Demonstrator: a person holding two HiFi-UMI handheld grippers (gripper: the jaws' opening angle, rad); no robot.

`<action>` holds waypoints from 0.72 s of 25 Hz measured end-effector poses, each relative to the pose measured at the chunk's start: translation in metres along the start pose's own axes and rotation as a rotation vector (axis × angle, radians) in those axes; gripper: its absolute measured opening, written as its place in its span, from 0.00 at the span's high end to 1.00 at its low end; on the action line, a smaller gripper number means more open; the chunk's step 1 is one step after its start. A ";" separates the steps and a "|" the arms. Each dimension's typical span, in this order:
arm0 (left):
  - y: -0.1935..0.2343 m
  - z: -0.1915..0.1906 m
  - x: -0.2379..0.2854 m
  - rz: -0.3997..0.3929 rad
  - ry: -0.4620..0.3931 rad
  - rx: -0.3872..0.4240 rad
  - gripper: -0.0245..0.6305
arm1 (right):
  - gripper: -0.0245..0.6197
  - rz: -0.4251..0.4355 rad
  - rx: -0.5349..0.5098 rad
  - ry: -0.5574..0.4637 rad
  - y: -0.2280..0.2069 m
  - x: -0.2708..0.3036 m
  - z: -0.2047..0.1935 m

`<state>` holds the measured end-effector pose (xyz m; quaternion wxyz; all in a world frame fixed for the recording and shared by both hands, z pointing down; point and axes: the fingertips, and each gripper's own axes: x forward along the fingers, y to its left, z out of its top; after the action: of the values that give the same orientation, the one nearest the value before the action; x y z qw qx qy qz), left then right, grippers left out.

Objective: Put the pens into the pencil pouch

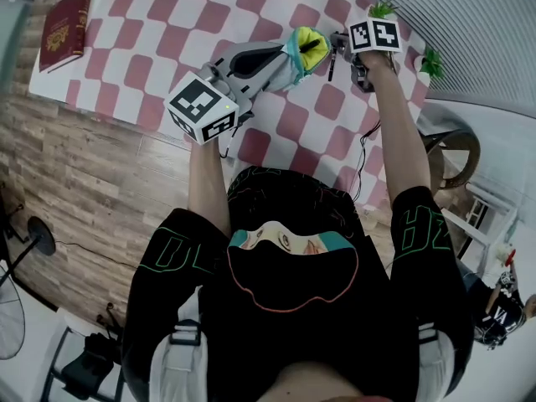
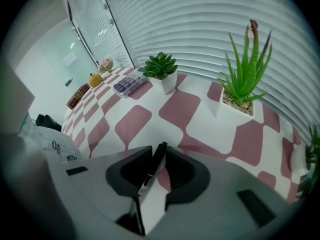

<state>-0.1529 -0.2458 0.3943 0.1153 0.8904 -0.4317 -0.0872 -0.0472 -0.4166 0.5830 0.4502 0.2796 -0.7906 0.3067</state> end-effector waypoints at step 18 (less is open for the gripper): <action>-0.041 0.010 0.013 0.011 0.070 0.042 0.96 | 0.89 0.152 0.137 -0.339 0.017 -0.072 0.017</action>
<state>-0.1173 -0.2327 0.3727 0.1122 0.8928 -0.4338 -0.0464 -0.0375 -0.4061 0.5085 0.2661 0.2966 -0.8511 0.3417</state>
